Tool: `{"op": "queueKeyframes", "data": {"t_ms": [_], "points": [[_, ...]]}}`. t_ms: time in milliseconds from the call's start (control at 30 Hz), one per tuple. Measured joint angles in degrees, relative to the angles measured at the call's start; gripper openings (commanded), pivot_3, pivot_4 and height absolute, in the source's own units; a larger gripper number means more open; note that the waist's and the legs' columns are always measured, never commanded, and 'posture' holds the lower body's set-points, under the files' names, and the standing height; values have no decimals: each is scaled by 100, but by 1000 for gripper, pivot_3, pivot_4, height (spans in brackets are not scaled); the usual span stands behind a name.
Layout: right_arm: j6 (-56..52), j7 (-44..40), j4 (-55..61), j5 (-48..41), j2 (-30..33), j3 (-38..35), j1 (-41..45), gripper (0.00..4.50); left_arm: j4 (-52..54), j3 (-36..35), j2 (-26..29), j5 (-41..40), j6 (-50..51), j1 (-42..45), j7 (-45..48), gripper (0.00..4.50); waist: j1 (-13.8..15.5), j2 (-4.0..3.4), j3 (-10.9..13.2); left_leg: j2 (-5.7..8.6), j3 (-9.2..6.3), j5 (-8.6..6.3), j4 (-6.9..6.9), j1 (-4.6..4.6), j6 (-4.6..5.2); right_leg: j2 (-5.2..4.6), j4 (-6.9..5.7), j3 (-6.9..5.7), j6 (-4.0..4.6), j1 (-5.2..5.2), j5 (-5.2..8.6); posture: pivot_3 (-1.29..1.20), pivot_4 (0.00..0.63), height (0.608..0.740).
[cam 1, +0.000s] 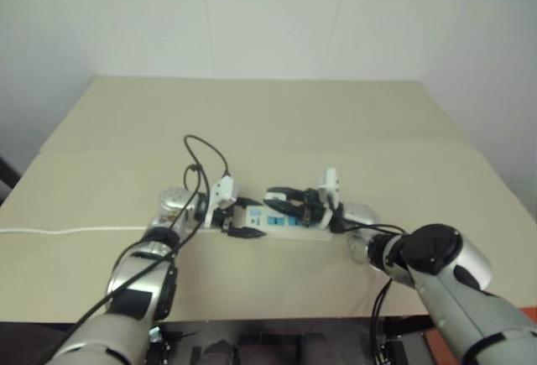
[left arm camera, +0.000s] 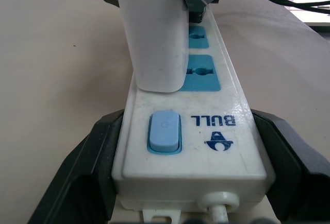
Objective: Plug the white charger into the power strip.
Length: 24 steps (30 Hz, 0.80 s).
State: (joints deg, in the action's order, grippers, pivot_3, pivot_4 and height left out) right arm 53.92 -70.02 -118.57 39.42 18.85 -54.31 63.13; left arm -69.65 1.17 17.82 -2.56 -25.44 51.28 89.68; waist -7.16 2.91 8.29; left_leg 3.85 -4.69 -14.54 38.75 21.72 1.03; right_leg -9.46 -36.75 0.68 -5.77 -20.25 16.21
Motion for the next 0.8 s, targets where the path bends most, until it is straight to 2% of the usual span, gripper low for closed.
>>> {"op": "queueKeyframes", "data": {"t_ms": [133, 267, 433, 467, 800], "points": [[-180, -11, 0, -32, 9, 64, 75, 1124, 0, 0, 11, 9, 6, 0, -4, 3287, 0, 0, -1, -14, 2, -2, 0, -2, -2, 7, 0, 1, 0, 1, 0, 0, 150, 740], [-460, -53, 4, -71, 195, 320, 83, 2404, 19, -5, 6, -2, -12, 0, 35, 3287, 17, 5, -4, -17, 1, -6, 0, 2, -2, 10, 2, -1, 0, -1, 0, 0, 150, 740], [-346, -56, 4, -101, 259, 423, 61, 4218, 14, -5, 29, 2, -9, 0, 52, 3287, 15, 21, -14, -31, 3, -20, 1, 0, -10, 23, 9, -1, 1, -1, 0, 0, 150, 740], [-319, -56, 4, -118, 254, 424, 50, 4439, 14, -5, 29, 2, -9, 0, 52, 3287, 15, 21, -14, -30, 3, -20, 1, 0, -10, 23, 9, -1, 0, -1, 0, 0, 150, 740], [-240, -303, 1, -143, 369, 467, 96, 4439, 22, -5, 26, 2, -46, 0, 57, 3287, 22, 24, -16, -32, 3, -24, 1, 6, -10, 23, 11, -2, 0, -4, 0, 0, 150, 740]]}}
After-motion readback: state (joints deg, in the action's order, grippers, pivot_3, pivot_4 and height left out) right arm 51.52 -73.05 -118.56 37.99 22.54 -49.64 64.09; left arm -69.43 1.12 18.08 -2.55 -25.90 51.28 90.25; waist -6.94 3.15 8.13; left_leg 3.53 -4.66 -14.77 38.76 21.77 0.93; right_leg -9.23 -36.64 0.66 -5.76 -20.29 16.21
